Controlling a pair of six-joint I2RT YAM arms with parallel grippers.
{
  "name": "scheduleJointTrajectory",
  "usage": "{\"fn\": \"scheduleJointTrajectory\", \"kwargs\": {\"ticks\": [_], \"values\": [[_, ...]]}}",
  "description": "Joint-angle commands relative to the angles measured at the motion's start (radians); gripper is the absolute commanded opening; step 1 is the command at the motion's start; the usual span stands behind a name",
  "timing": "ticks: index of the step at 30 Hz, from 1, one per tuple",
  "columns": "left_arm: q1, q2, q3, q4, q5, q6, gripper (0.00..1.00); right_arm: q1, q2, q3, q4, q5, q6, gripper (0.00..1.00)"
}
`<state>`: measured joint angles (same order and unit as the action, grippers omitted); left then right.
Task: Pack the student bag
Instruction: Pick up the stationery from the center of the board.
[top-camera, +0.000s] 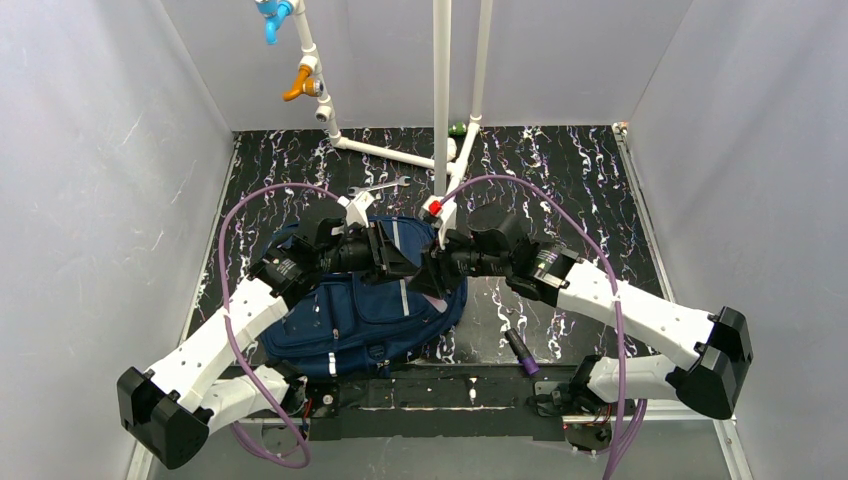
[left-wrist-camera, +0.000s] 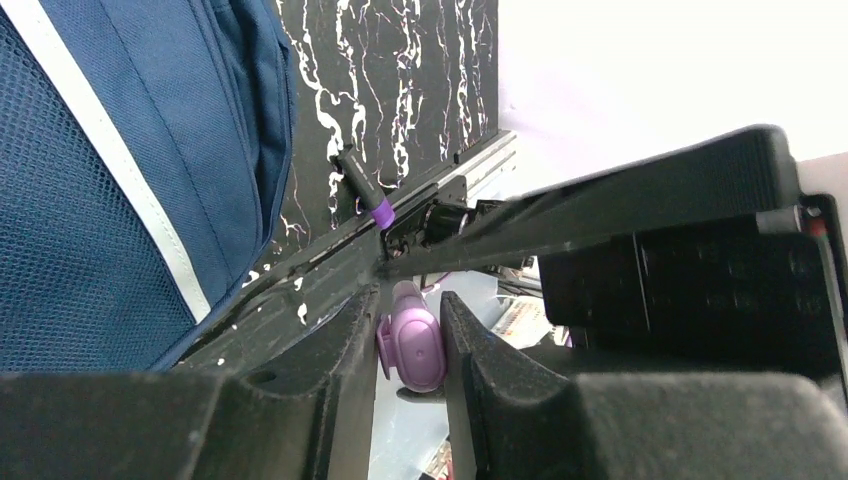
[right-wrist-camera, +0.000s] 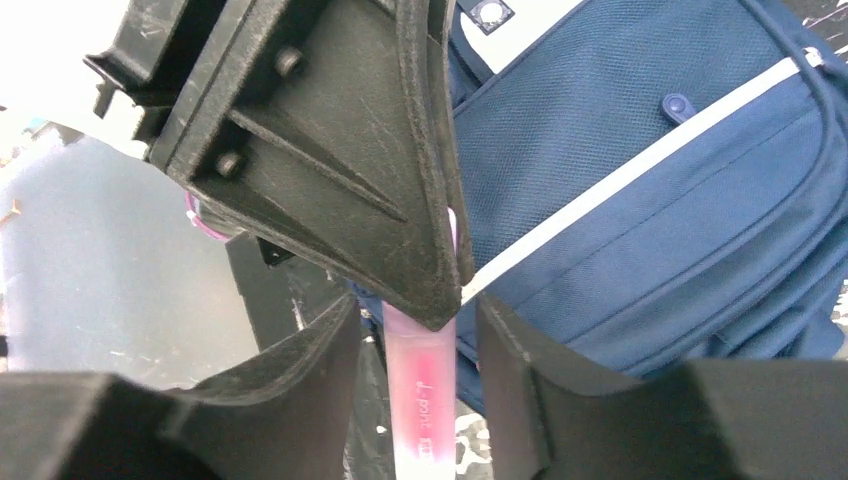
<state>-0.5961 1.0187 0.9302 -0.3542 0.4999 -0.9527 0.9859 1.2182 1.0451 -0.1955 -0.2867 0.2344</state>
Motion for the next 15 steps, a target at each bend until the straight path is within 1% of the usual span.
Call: {"fn": "scheduleJointTrajectory", "kwargs": {"ticks": [1, 3, 4, 6, 9, 11, 13, 15], "values": [[-0.005, -0.019, 0.034, -0.009, -0.026, 0.028, 0.03, 0.016, -0.027, 0.083, -0.038, 0.063, 0.041, 0.69], [-0.004, -0.036, 0.039, -0.016, -0.066, 0.037, 0.0, 0.014, -0.026, 0.11, -0.127, 0.128, 0.104, 0.92], [-0.004, -0.047, 0.042, -0.021, -0.091, 0.044, 0.0, 0.005, -0.027, 0.115, -0.164, 0.13, 0.154, 0.98], [-0.003, -0.077, 0.041, -0.019, -0.148, 0.052, 0.0, -0.022, -0.039, 0.108, -0.208, 0.105, 0.232, 0.98], [0.003, -0.133, 0.024, 0.015, -0.217, 0.041, 0.0, -0.08, -0.105, 0.012, -0.144, 0.001, 0.355, 0.98], [0.011, -0.166, 0.005, 0.056, -0.229, 0.016, 0.0, -0.137, -0.163, -0.074, -0.04, -0.084, 0.465, 0.99], [0.014, -0.191, -0.007, 0.096, -0.23, -0.017, 0.0, -0.211, -0.207, -0.17, 0.099, -0.184, 0.61, 0.98], [0.016, -0.216, -0.022, 0.14, -0.229, -0.063, 0.0, -0.285, -0.244, -0.273, 0.342, -0.264, 0.794, 0.98]]}}
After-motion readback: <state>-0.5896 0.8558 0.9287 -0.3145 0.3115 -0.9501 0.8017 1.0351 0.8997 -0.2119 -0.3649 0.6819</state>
